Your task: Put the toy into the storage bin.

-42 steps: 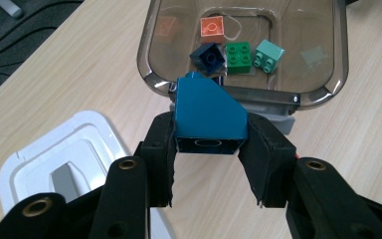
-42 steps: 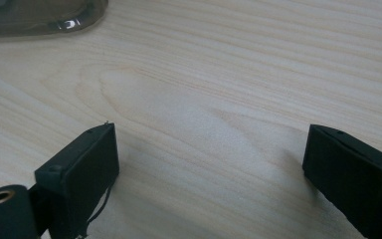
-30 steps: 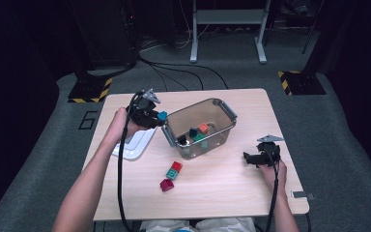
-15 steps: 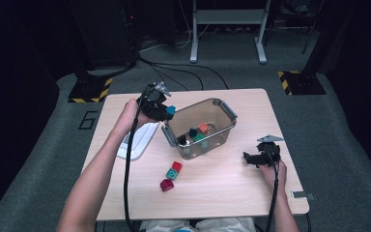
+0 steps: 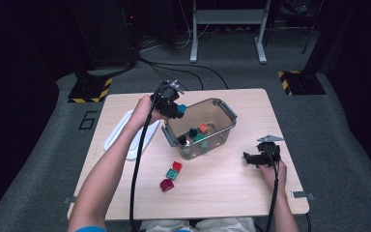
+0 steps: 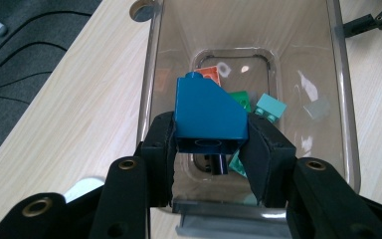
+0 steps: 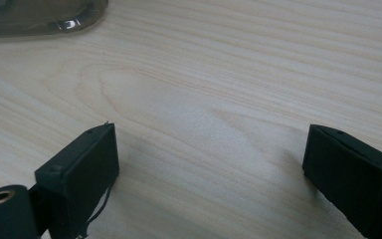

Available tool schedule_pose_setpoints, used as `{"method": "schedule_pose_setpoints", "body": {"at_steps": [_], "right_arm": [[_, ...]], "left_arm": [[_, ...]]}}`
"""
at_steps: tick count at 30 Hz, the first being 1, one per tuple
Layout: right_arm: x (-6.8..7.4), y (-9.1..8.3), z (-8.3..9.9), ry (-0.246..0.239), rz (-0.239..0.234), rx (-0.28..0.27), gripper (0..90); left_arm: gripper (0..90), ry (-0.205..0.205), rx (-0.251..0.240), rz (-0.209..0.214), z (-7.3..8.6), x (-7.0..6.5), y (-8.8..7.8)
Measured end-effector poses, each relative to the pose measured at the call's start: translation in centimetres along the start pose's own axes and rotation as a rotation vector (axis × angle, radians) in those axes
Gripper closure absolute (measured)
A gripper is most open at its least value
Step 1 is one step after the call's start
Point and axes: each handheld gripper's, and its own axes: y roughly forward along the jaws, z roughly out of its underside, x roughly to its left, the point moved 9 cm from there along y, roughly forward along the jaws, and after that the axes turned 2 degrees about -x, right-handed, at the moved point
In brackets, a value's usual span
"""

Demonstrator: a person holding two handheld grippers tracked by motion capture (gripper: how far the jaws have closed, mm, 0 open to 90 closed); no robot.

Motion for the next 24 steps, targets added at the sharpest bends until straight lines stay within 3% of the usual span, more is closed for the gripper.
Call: {"method": "schedule_pose_setpoints", "body": {"at_steps": [13,24], "right_arm": [[0.0,0.0,0.0,-0.005,-0.002,0.003,7.0],[0.0,0.0,0.0,-0.002,-0.003,0.001,7.0]], "left_arm": [[58.7,-0.002,0.032,0.013,-1.7,-0.5,3.4],[58.6,-0.013,0.094,0.031,-1.6,-0.3,6.3]]}}
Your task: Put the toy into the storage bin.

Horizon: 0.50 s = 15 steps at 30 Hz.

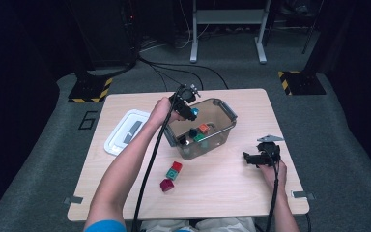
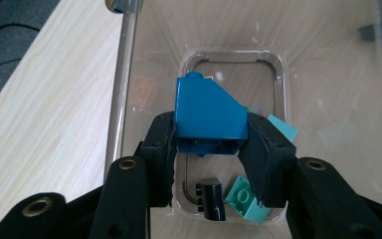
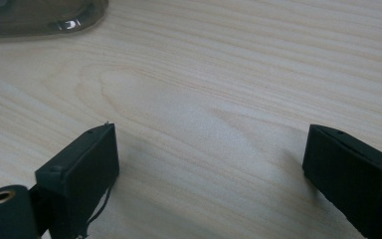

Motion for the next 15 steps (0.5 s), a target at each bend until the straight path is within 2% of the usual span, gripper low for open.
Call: {"method": "schedule_pose_setpoints", "body": {"at_steps": [10,15], "right_arm": [[0.0,0.0,0.0,0.000,-0.001,-0.001,7.0],[0.0,0.0,0.0,-0.007,-0.001,0.001,7.0]], "left_arm": [[58.6,-0.020,0.073,0.008,0.9,0.2,1.8],[58.5,-0.025,0.087,0.022,1.1,0.1,2.3]]}}
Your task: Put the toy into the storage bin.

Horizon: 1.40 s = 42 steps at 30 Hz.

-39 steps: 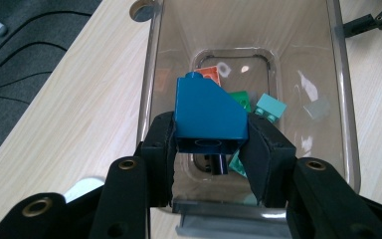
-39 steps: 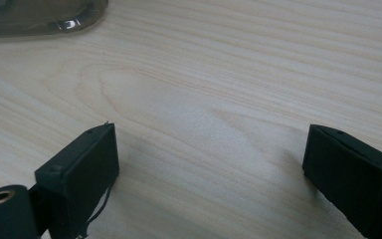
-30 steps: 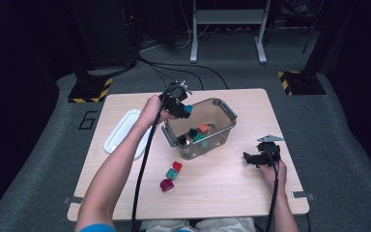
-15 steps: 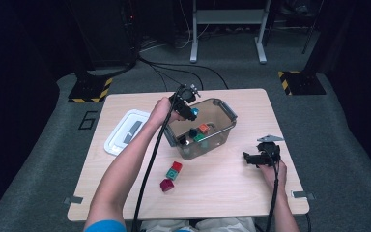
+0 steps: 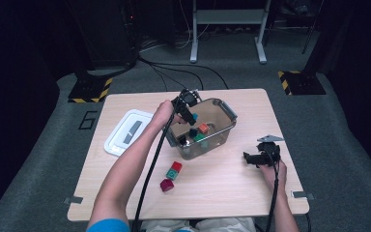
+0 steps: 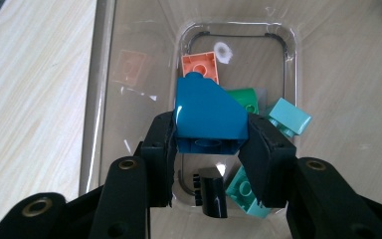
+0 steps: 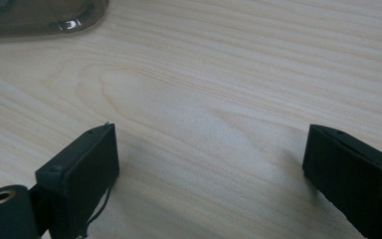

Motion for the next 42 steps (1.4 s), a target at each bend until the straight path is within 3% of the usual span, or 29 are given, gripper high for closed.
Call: {"method": "schedule_pose_setpoints", "body": {"at_steps": [4,9,19,32,42], "right_arm": [[0.0,0.0,0.0,0.004,0.001,-0.002,7.0],[0.1,0.0,0.0,0.007,0.000,-0.002,7.0],[0.1,0.0,0.0,0.008,0.001,-0.002,7.0],[0.0,0.0,-0.1,0.004,0.003,-0.003,6.9],[0.0,0.0,0.0,0.003,0.003,-0.003,6.9]], "left_arm": [[56.2,-0.011,0.000,0.020,0.1,-0.2,0.2],[40.9,-0.026,0.004,0.022,0.3,-0.3,-0.1],[22.2,-0.041,-0.053,0.004,1.1,-0.2,-2.7],[16.3,-0.077,-0.137,-0.043,4.4,0.7,-6.7],[15.4,-0.104,-0.170,-0.083,7.3,1.3,-8.4]]}}
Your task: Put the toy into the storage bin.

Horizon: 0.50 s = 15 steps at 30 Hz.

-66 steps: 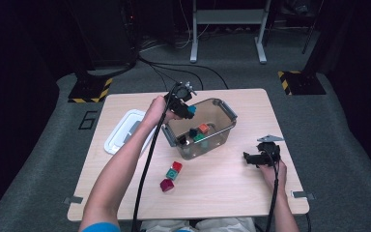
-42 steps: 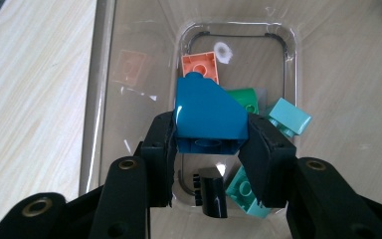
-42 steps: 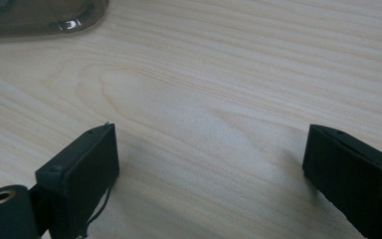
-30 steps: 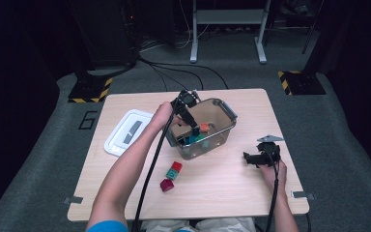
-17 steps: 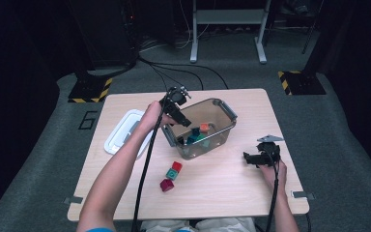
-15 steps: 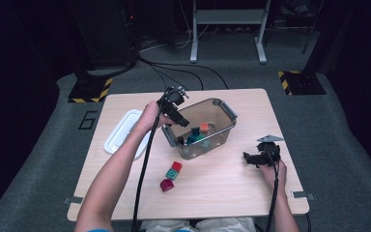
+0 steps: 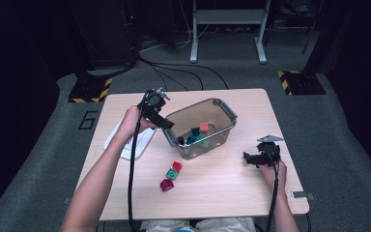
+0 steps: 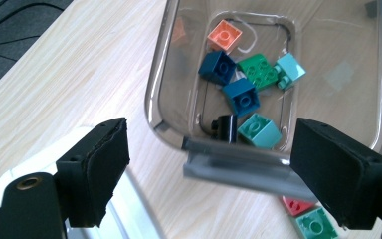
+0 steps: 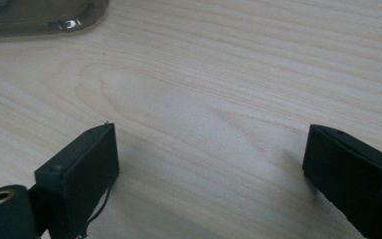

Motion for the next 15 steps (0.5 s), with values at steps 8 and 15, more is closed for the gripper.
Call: {"method": "schedule_pose_setpoints", "body": {"at_steps": [8,15], "right_arm": [[0.0,0.0,0.0,0.000,0.001,0.000,6.9],[0.0,0.0,0.0,0.000,0.001,0.000,6.9]], "left_arm": [[15.3,-0.024,-0.006,-0.011,2.4,0.5,-0.8],[15.2,-0.048,-0.008,-0.007,4.5,0.4,-0.6]]}}
